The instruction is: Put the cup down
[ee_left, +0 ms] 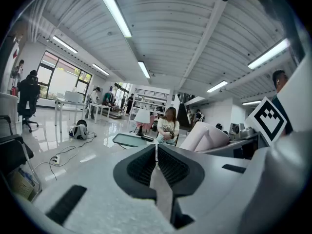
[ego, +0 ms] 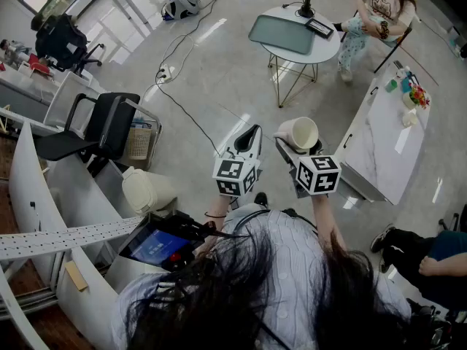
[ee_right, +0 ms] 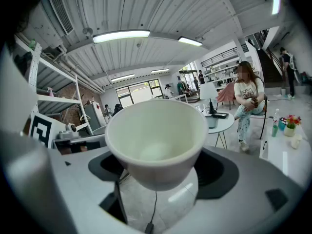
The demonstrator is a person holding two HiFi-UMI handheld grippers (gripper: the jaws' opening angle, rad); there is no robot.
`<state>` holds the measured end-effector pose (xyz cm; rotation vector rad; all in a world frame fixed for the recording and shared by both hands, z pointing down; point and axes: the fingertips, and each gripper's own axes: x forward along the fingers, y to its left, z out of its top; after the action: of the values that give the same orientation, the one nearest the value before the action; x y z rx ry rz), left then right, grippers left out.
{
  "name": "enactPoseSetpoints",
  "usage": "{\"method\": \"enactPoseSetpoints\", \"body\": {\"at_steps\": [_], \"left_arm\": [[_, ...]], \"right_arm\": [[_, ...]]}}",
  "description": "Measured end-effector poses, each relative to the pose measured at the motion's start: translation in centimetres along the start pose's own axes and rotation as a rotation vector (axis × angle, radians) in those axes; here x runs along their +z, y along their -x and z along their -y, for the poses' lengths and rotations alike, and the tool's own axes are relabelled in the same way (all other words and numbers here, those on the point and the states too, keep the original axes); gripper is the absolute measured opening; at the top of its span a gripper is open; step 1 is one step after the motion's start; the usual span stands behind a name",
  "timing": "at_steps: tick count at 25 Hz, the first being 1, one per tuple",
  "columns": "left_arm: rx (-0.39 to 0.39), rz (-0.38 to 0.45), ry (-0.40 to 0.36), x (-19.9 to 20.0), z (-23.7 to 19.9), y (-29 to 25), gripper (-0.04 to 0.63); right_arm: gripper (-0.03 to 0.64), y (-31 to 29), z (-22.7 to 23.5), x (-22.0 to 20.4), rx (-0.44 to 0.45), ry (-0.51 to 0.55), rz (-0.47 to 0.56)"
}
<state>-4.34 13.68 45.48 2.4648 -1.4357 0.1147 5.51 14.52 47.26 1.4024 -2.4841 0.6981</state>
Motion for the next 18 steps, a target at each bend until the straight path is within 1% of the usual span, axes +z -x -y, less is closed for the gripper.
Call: {"method": "enactPoseSetpoints", "body": {"at_steps": [4, 8, 12, 18], "left_arm": [[-0.005, 0.006, -0.005, 0.4, -0.9, -0.8, 0.02], [-0.012, 0.004, -0.008, 0.4, -1.9, -0.5, 0.02], [-0.004, -0.004, 0.005, 0.0, -2.8, -0.3, 0.02], [-0.005, -0.025, 0.017, -1.1, -3.4, 0.2, 0.02]], "right_arm": [[0.42, -1.1, 0.2, 0.5, -0.002, -0.005, 0.008], [0.42, -1.9, -0.4, 0.5, -0.011, -0.012, 0.013], [0.42, -2.2, -0.6, 0.3, -0.015, -0.035, 0.014], [0.42, -2.2, -0.7, -0.7, -0.033, -0.043, -0.007]]}}
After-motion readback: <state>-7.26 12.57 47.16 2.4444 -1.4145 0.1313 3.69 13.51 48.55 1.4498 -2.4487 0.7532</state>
